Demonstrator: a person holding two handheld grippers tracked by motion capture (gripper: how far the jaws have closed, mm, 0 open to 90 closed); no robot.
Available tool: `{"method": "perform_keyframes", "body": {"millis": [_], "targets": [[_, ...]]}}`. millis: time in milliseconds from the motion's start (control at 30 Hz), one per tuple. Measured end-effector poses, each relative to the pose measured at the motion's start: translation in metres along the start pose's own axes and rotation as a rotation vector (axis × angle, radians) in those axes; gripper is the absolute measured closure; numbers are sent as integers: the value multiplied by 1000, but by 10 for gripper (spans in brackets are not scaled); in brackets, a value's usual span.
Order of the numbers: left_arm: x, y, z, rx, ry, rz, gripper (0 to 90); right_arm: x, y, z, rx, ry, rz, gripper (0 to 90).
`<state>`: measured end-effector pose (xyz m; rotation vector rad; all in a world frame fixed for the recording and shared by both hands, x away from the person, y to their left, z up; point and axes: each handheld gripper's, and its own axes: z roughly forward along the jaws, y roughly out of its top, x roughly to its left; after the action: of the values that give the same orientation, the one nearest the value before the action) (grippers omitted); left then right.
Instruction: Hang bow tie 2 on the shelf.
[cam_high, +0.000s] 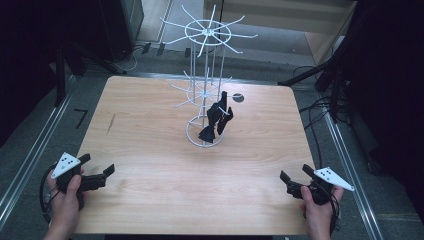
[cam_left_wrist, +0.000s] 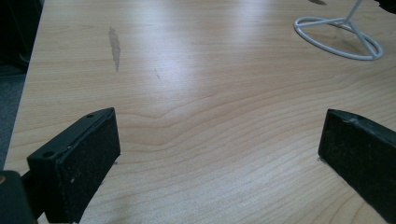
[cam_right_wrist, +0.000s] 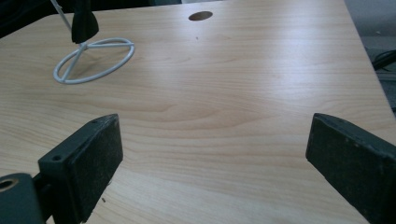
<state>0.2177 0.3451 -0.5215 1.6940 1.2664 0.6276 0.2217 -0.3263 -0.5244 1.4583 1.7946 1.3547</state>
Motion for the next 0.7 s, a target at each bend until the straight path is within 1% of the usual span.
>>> {"method": "perform_keyframes", "body": {"millis": [233, 267, 300, 567, 700], "targets": [[0, 0, 0, 0, 0, 0, 0, -15, -8, -13, 4, -35, 21, 44], [0, 0, 0, 0, 0, 0, 0, -18, -9, -14, 4, -37, 17, 44], [0, 0, 0, 1, 0, 0, 0, -19, -10, -16, 8, -42, 26, 45], [0, 0, 0, 1, 0, -3, 0, -33, -20, -31, 10, -74, 31, 56], [0, 0, 0, 1, 1, -2, 0, -40, -25, -39, 7, -88, 50, 65]]}}
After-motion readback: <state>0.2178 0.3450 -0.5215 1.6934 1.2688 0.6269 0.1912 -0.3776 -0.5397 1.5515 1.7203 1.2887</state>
